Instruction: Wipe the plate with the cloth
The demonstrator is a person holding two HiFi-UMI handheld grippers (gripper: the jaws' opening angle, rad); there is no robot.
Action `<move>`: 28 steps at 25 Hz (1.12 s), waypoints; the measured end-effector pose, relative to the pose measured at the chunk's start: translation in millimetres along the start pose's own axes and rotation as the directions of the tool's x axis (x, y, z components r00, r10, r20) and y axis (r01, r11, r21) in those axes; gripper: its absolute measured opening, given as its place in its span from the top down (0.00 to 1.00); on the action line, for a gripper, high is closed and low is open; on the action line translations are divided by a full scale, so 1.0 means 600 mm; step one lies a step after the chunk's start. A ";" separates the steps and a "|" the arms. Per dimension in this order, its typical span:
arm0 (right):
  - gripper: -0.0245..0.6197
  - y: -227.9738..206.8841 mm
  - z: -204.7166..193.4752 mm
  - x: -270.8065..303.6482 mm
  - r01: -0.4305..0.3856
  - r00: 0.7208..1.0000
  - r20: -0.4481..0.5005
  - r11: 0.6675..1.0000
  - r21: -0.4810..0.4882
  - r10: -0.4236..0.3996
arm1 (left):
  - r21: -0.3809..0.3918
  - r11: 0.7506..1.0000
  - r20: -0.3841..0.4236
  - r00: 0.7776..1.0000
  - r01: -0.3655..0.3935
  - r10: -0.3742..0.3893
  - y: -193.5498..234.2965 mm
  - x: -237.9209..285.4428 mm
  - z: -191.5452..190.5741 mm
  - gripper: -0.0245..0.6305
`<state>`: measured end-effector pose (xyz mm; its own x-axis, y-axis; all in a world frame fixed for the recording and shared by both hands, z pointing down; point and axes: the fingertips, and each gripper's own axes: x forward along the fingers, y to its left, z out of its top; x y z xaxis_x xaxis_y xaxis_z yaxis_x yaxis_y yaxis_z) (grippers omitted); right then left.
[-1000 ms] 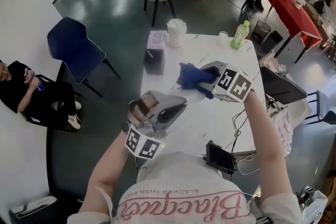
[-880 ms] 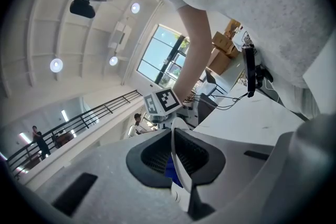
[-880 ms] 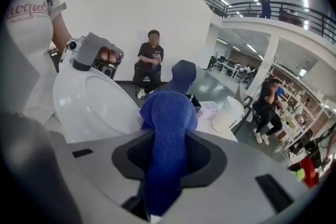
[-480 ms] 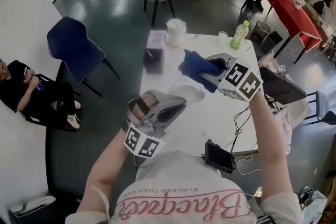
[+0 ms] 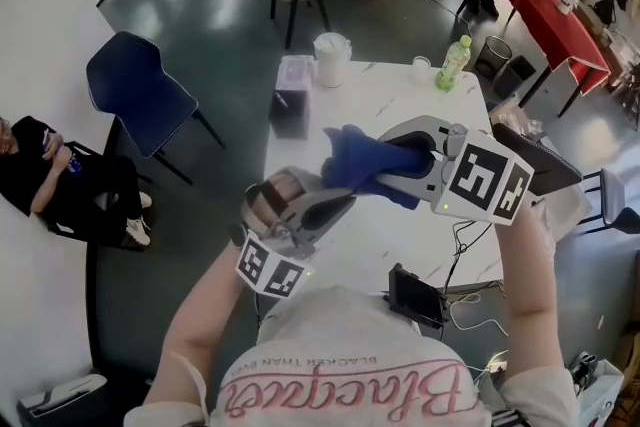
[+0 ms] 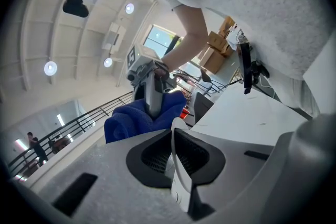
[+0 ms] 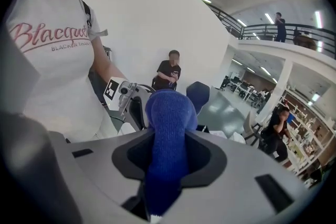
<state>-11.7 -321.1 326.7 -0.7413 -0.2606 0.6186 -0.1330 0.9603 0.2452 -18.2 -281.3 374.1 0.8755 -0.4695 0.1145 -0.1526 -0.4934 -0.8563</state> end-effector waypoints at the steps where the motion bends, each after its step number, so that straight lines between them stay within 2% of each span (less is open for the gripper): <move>1: 0.78 0.004 0.000 0.005 -0.008 1.000 -0.005 1.000 -0.001 0.008 | 0.001 1.000 0.003 1.000 -0.002 0.002 0.000 0.000 0.002 0.94; 9: 0.78 0.010 0.004 0.058 -0.057 0.997 -0.045 0.998 -0.034 0.055 | 0.091 0.996 0.005 1.000 0.022 -0.023 -0.008 -0.003 0.012 0.94; 17: 0.78 -0.014 0.011 0.115 -0.088 0.995 -0.040 0.996 -0.003 0.088 | 0.144 0.989 0.001 1.000 0.028 -0.028 -0.006 -0.001 0.017 0.93; 22: 0.79 -0.027 -0.027 0.159 -0.093 0.990 -0.107 0.996 0.011 0.093 | 0.165 0.986 0.018 0.999 0.029 -0.032 -0.005 -0.002 0.032 0.93; 28: 0.79 -0.046 -0.089 0.200 -0.100 0.981 -0.155 0.989 0.107 0.116 | 0.167 0.986 0.023 0.999 0.026 -0.030 -0.005 -0.005 0.038 0.93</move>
<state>-62.1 -384.1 434.2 -0.6404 -0.1599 0.7512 -0.1283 0.9866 0.1006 -9.6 -261.6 364.9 0.8902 -0.4371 0.1287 -0.0510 -0.3761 -0.9252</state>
